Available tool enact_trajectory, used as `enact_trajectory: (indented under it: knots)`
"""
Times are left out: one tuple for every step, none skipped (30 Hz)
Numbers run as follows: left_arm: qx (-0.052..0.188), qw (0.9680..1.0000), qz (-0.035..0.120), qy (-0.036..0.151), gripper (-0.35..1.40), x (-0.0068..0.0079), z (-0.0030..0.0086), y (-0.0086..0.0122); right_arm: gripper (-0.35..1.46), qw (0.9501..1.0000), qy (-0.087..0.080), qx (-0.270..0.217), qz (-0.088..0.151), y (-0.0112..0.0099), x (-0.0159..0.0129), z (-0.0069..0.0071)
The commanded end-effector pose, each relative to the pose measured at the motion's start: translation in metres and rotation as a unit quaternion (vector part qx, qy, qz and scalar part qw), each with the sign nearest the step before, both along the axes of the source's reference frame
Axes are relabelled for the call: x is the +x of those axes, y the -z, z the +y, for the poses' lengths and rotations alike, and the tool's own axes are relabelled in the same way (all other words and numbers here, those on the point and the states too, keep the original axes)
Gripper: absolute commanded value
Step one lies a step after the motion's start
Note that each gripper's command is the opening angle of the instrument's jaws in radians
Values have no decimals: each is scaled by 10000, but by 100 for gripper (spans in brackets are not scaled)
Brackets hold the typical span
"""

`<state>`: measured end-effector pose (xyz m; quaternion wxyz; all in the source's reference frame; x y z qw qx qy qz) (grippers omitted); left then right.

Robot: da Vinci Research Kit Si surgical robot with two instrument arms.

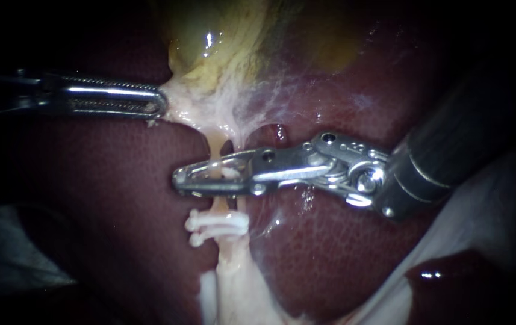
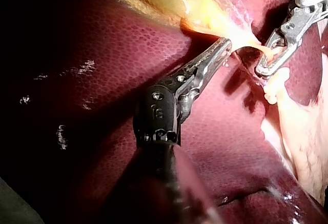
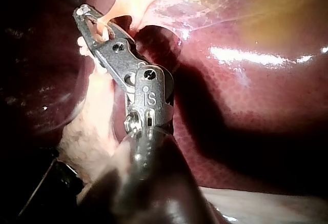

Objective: Clipping third clip left tube

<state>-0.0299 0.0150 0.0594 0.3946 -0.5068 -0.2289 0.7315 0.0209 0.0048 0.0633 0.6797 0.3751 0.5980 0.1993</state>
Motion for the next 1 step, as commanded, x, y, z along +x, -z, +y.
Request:
enact_trajectory:
  knots:
    - [0, 10000, 0, -1, -35, 0, 0, 0, -35, 10000, -1, 5, 0, -1, 0, 0]
